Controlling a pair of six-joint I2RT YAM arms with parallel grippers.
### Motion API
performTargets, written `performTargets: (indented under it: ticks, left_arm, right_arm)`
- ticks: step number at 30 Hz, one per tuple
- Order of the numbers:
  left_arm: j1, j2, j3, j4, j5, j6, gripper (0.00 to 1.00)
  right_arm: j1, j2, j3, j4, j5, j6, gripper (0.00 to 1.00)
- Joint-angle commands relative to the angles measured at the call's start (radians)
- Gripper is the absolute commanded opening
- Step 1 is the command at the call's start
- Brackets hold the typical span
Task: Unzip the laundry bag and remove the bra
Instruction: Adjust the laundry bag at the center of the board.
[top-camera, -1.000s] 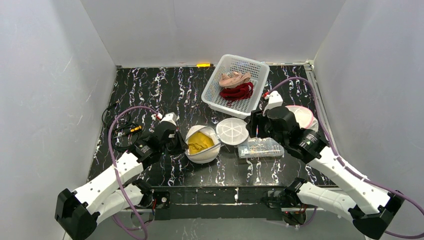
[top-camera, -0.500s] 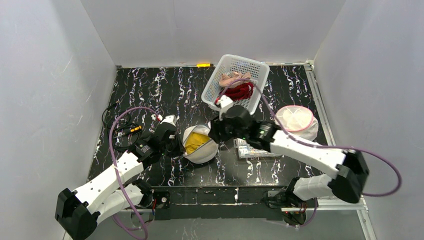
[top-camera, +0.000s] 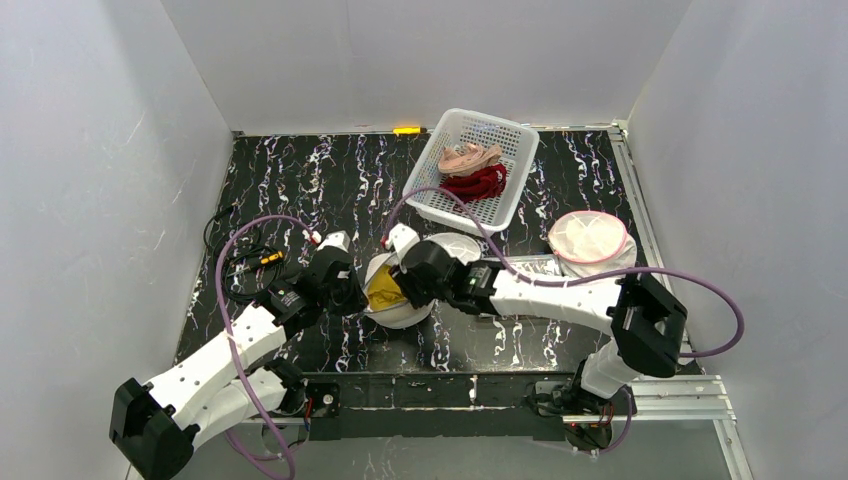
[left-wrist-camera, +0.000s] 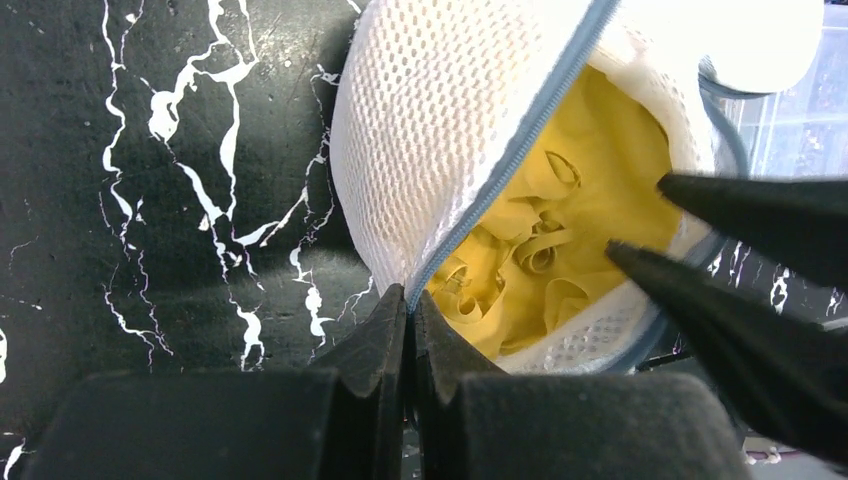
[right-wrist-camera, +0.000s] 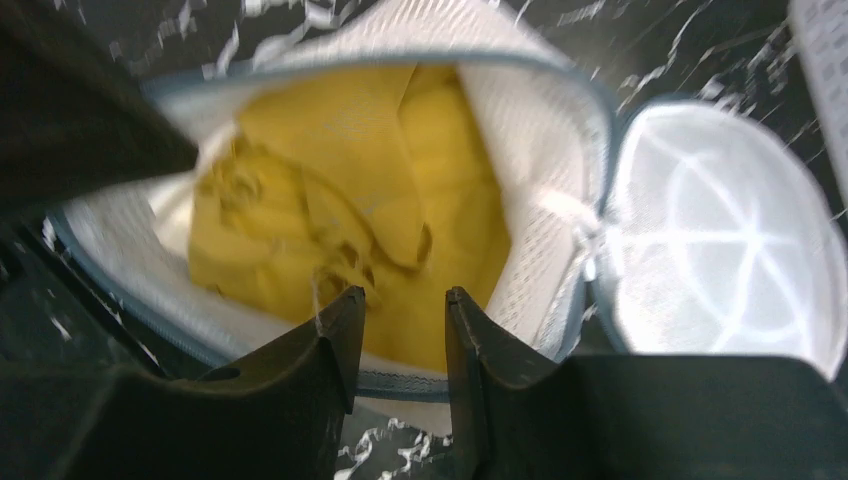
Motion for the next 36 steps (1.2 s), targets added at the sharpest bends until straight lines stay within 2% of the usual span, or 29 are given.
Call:
performTargets:
  ticks: [1, 4, 11, 16, 21, 24, 28, 36]
  left_arm:
    - [0.005, -0.008, -0.014, -0.038, -0.036, -0.025, 0.0]
    - [0.005, -0.01, -0.025, -0.027, -0.036, -0.024, 0.0]
    - [0.005, 0.011, -0.042, -0.005, -0.014, -0.023, 0.0]
    - [0.005, 0.025, -0.047, 0.003, -0.008, -0.021, 0.0]
    - [0.005, -0.012, -0.073, 0.038, 0.008, -0.014, 0.0]
    - [0.006, -0.03, -0.1, 0.075, 0.024, -0.012, 0.0]
    - [0.005, -0.026, -0.136, 0.098, 0.031, -0.027, 0.0]
    - [0.005, -0.063, -0.171, 0.08, 0.007, -0.063, 0.0]
  right_arm:
    - [0.046, -0.038, -0.092, 0.007, 0.062, -0.022, 0.47]
    - [0.075, -0.064, -0.161, 0.035, 0.068, -0.001, 0.52]
    - [0.128, -0.13, -0.23, 0.072, 0.141, 0.059, 0.53]
    - [0.17, -0.179, -0.245, 0.097, 0.217, 0.08, 0.59]
    - [0.177, -0.248, -0.232, 0.2, 0.282, 0.083, 0.65]
    - [0.178, -0.211, -0.173, 0.23, 0.293, 0.062, 0.67]
    - [0.178, -0.086, -0.073, 0.212, 0.259, 0.041, 0.68]
    - [0.178, 0.051, -0.033, 0.248, 0.166, 0.09, 0.69]
